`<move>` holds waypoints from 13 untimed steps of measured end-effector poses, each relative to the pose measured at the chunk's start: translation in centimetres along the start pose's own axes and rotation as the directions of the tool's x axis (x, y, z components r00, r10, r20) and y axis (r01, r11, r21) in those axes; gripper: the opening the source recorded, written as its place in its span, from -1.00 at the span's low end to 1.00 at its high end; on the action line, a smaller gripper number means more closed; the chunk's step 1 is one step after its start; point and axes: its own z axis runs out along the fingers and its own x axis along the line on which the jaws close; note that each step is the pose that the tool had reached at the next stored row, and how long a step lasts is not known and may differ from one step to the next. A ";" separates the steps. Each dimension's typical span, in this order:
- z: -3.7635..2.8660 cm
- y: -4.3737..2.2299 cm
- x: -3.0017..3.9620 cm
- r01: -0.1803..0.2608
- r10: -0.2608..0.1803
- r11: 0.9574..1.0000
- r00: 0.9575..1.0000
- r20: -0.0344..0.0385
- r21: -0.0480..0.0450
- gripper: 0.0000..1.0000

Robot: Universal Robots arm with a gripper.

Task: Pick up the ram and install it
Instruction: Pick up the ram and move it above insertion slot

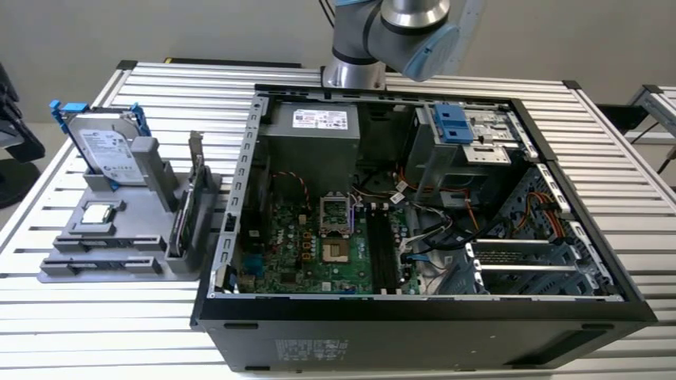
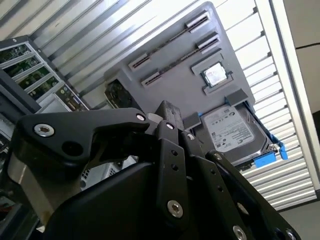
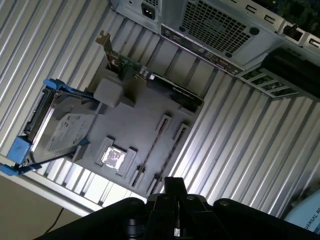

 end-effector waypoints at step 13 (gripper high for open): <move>0.00 0.00 0.00 -0.118 0.118 0.993 0.993 0.005 0.004 -1.00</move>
